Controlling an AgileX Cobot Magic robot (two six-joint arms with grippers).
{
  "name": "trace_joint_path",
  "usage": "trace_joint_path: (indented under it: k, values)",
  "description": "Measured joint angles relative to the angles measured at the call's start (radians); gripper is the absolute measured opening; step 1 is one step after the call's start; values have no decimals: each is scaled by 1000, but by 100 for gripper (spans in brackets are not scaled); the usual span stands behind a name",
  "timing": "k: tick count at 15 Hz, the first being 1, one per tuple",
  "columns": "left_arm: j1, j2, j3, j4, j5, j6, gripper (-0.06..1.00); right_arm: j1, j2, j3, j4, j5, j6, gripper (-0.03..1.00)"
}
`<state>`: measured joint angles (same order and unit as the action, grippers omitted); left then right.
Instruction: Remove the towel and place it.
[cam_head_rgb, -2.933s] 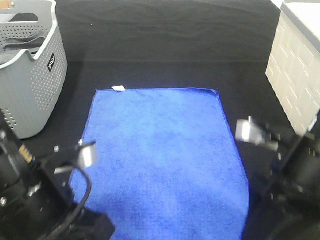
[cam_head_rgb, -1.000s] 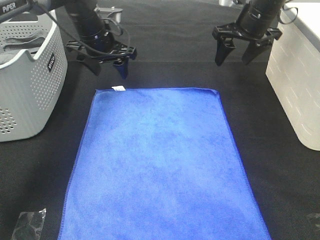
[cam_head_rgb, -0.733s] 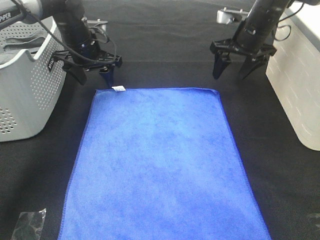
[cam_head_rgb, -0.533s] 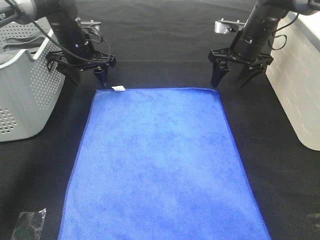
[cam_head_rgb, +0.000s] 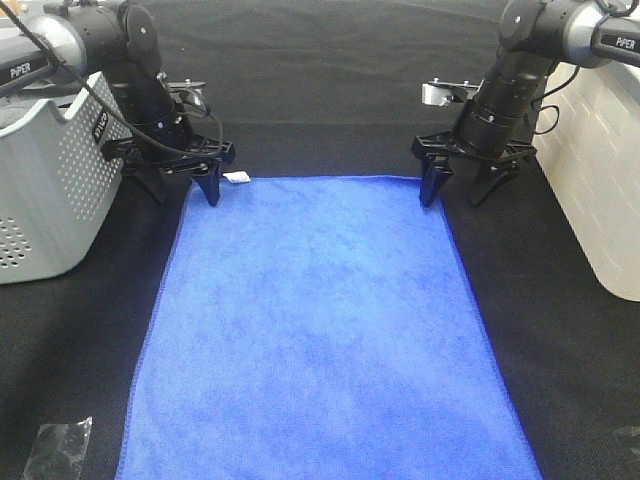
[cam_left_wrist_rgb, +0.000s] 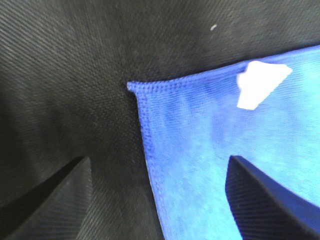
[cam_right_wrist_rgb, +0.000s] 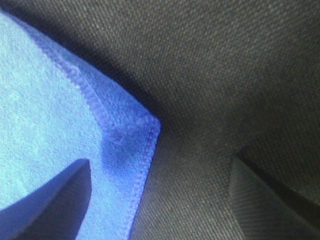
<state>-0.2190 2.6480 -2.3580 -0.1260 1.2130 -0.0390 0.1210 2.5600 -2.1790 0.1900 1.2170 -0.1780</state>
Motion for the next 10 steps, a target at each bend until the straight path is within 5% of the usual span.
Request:
trace_joint_path:
  k: [10]
  values:
    - [3, 3, -4, -16, 1, 1, 71, -3, 13, -11, 32, -34, 11, 77]
